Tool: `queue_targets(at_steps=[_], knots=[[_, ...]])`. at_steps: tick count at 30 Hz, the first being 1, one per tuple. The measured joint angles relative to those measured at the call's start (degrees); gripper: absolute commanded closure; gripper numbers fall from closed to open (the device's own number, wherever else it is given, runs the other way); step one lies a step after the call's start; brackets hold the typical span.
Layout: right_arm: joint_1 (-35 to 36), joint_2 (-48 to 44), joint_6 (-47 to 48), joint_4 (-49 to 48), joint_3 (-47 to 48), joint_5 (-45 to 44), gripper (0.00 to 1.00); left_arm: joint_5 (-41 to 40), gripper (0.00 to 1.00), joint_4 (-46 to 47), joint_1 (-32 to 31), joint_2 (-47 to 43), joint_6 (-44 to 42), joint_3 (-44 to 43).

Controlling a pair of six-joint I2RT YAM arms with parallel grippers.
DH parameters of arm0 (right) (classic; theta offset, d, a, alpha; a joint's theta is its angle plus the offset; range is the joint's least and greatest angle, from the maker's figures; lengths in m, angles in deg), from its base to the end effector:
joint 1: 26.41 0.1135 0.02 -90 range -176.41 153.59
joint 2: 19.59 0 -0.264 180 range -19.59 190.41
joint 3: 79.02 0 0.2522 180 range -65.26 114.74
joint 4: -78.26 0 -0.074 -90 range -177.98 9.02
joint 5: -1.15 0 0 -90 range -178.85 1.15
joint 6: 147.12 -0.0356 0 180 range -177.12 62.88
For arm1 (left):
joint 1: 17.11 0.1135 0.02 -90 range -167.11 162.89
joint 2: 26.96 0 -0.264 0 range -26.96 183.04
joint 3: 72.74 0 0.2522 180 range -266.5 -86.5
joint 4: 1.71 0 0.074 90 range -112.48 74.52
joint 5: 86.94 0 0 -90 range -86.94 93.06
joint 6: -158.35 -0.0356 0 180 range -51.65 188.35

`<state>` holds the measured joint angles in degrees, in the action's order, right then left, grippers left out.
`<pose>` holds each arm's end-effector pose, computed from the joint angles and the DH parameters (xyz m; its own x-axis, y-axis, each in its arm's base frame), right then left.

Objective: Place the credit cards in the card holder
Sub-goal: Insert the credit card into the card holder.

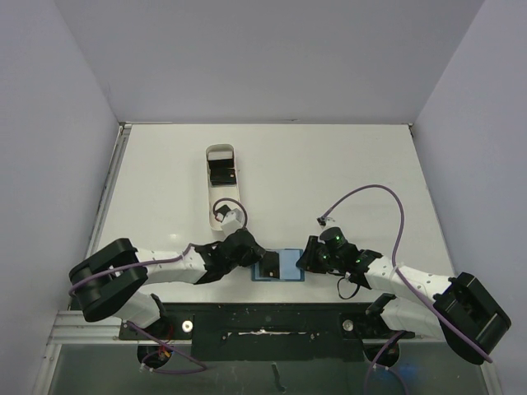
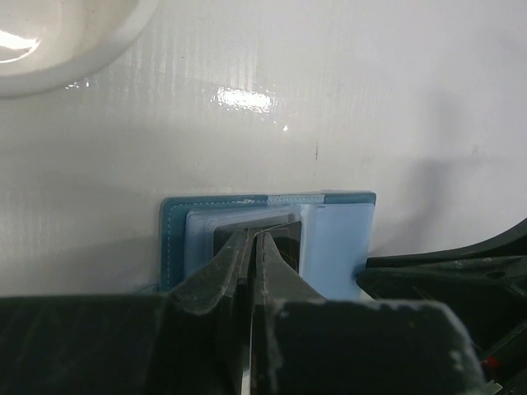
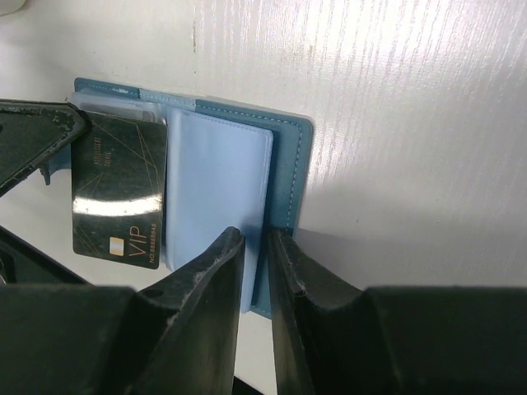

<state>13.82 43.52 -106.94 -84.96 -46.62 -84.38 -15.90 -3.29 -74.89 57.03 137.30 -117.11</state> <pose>0.1443 0.1257 0.1394 -0.8858 0.2484 -0.3921 -0.0114 0.8329 0.5533 0.1525 -0.2203 0.1443 -0.7512 -0.4635 -0.4700 -0.0872 0.7755 -0.6253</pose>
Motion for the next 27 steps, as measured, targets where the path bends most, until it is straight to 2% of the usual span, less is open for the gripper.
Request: queue_targets(at_steps=[17, 27], knots=[[0.4, 0.0, 0.0, 0.0, 0.0, 0.0, 0.81, -0.3, 1.0, 2.2, -0.2, 0.2, 0.4, 1.1], [0.4, 0.2, 0.0, 0.1, 0.0, -0.6, 0.87, -0.2, 1.0, 3.1, -0.2, -0.1, -0.9, 1.1]])
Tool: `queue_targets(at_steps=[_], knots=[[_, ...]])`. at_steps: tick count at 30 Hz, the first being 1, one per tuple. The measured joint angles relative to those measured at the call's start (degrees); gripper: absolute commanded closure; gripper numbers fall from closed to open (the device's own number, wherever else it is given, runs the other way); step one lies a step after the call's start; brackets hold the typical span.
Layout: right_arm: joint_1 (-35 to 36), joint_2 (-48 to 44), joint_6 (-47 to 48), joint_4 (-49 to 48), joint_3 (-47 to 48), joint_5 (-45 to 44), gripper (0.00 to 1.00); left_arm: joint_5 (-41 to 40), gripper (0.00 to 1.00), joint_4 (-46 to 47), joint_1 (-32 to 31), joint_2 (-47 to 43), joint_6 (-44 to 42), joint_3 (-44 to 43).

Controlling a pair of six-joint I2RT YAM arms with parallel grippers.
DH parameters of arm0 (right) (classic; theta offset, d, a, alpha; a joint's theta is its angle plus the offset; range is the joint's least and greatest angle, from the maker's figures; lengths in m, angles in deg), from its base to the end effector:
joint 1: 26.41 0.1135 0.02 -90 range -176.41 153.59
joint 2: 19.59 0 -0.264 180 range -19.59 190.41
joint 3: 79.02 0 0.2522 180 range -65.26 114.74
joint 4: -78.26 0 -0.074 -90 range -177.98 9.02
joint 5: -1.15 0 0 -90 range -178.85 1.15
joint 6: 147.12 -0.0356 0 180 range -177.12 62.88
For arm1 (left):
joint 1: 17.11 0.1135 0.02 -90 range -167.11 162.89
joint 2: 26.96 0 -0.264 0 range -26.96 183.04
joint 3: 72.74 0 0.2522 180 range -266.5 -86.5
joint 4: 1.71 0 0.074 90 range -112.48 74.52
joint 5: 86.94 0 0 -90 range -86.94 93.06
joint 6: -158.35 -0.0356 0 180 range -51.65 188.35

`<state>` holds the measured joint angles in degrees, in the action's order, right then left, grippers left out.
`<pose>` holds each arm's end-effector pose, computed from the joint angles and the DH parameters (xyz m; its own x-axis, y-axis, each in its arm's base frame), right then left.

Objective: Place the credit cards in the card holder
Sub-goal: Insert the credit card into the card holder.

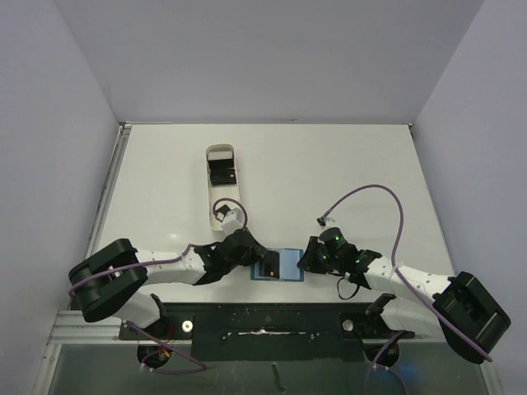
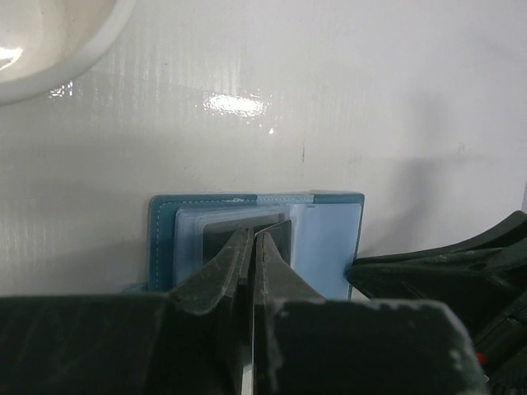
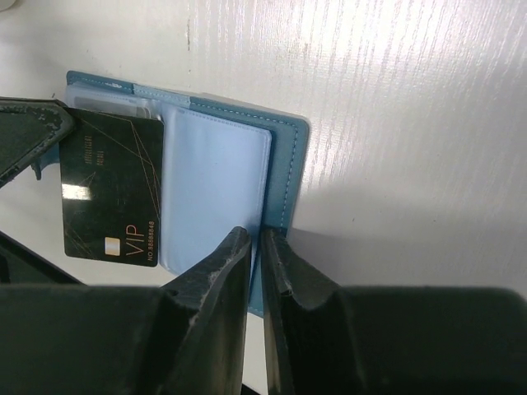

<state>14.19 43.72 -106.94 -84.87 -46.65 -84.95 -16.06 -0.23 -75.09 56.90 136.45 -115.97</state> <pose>0.1437 0.1263 0.1386 -0.8855 0.2450 -0.3948 -0.0115 0.8380 0.5456 0.1513 -0.2199 0.1438 -0.7432 -0.4650 -0.4811 -0.0620 0.7639 -0.6424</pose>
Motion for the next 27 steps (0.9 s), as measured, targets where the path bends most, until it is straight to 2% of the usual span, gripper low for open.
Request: queue_targets(at_steps=[27], knots=[[0.0, 0.2, 0.0, 0.0, 0.0, -0.3, 0.87, 2.3, 1.0, 4.6, -0.1, -2.9, -2.7, 1.2]])
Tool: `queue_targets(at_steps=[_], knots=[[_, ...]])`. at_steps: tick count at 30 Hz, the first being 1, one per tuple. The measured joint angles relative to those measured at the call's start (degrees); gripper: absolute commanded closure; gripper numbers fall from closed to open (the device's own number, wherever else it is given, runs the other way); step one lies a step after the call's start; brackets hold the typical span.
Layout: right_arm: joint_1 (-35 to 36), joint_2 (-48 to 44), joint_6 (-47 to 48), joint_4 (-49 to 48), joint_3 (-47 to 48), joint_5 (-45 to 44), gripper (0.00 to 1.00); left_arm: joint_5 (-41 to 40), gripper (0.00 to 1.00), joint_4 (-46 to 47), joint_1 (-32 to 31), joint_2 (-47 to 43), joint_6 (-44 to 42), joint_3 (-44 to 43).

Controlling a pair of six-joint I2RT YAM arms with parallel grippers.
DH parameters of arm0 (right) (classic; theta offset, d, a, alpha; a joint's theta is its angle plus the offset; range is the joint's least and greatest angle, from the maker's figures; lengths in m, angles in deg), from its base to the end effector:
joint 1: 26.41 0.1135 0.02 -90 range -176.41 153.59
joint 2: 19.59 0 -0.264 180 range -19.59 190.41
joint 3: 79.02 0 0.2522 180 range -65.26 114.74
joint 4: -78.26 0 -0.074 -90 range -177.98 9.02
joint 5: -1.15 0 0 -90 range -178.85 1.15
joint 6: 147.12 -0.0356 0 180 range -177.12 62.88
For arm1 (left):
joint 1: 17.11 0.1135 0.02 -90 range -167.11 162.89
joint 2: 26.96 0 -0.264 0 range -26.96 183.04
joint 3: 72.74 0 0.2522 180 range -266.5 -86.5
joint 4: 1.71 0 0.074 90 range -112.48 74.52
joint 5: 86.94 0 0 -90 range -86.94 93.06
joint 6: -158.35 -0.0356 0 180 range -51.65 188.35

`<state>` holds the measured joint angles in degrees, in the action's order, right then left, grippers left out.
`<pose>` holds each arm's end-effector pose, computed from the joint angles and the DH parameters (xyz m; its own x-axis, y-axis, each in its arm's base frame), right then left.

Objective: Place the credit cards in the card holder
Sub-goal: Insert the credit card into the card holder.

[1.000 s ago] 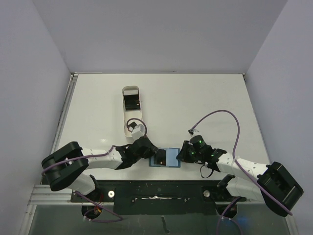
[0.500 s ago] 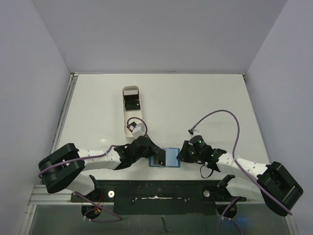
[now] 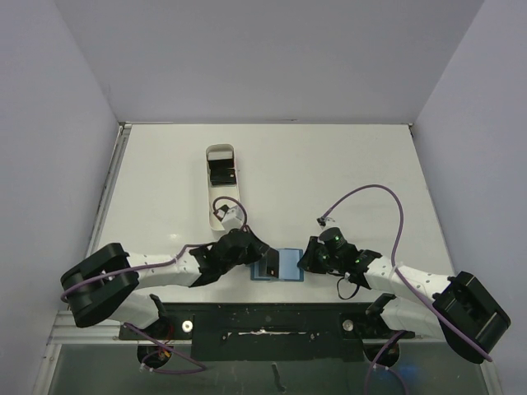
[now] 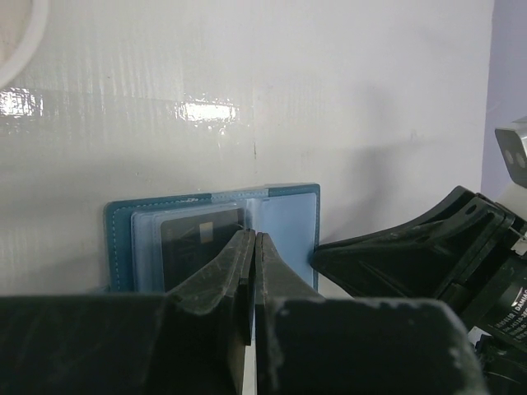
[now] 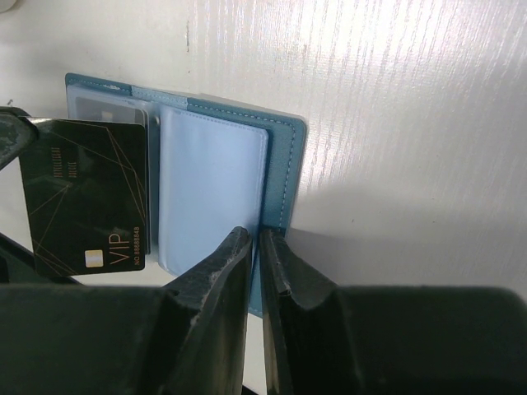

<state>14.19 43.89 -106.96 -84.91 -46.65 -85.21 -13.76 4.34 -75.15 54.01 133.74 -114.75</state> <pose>0.1439 0.1263 0.1381 -0.8846 0.2463 -0.3960 -0.0089 0.8401 0.5424 0.1492 -0.2197 0.1569 -0.7412 -0.4561 -0.4925 0.0232 0.7159 -0.6978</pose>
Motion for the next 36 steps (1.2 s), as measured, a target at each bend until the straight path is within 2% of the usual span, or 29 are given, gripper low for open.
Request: queue_targets(at_steps=[12, 24, 36], knots=[[0.0, 0.0, 0.0, 0.0, 0.0, 0.0, 0.87, -0.3, 1.0, 0.7, 0.0, -2.1, -1.2, 0.2], [0.1, 0.0, 0.0, 0.0, 0.0, 0.0, 0.87, 0.2, 1.0, 1.2, 0.0, 1.0, -1.3, 0.3], [0.1, 0.0, 0.0, 0.0, 0.0, -0.1, 0.87, 0.5, 1.0, 6.0, 0.8, 3.1, -0.4, 2.6]])
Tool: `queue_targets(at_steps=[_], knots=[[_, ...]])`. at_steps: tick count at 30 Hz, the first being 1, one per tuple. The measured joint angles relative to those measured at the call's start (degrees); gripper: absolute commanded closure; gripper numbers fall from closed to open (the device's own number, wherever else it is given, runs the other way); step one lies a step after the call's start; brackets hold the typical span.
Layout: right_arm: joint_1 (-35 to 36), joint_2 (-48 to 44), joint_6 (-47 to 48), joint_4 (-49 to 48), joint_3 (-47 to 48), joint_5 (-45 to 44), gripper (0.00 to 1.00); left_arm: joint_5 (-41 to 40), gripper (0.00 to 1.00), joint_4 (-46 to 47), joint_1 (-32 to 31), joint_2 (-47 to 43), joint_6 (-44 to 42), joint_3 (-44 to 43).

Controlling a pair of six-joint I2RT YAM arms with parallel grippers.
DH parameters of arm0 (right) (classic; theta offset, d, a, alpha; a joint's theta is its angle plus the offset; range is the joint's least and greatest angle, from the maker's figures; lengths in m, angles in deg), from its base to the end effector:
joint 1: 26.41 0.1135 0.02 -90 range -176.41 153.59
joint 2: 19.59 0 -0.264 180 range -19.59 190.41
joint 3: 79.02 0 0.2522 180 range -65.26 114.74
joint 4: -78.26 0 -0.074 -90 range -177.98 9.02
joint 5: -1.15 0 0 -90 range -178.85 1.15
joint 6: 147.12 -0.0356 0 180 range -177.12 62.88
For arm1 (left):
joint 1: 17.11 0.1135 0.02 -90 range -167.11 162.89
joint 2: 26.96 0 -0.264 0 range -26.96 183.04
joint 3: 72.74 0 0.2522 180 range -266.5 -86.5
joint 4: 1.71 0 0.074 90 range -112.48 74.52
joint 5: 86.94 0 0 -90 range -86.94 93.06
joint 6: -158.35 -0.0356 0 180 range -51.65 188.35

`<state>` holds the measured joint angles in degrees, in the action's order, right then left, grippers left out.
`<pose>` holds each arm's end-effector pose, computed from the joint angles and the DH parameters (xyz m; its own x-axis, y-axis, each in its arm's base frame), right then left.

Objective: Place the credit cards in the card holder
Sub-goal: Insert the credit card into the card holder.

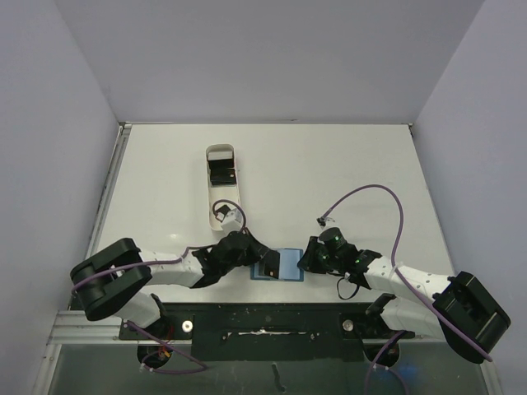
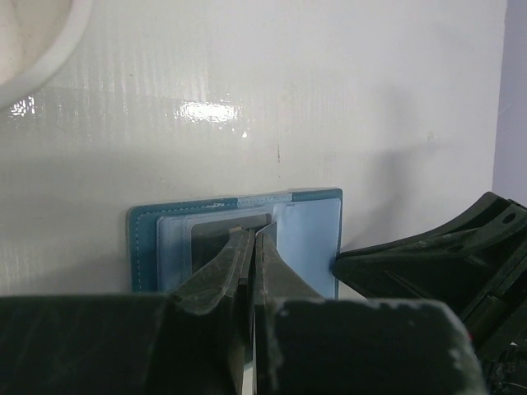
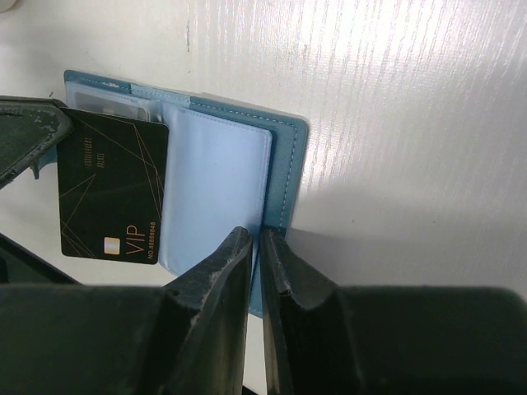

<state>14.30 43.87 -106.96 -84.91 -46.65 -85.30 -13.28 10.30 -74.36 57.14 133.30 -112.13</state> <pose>0.1437 0.1265 0.1382 -0.8844 0.2453 -0.3971 -0.0101 0.8404 0.5418 0.1508 -0.2159 0.1402 -0.7389 -0.4583 -0.4940 0.0227 0.7157 -0.6980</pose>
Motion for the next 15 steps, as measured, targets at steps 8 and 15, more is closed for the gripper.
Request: queue_targets(at_steps=[8, 15], knots=[[0.0, 0.0, 0.0, 0.0, 0.0, 0.0, 0.87, 0.3, 1.0, 1.4, 0.0, 1.7, 0.4, 0.3], [0.2, 0.0, 0.0, 0.0, 0.0, -0.2, 0.87, 0.2, 1.0, 1.6, 0.0, 2.2, 0.4, 0.3]])
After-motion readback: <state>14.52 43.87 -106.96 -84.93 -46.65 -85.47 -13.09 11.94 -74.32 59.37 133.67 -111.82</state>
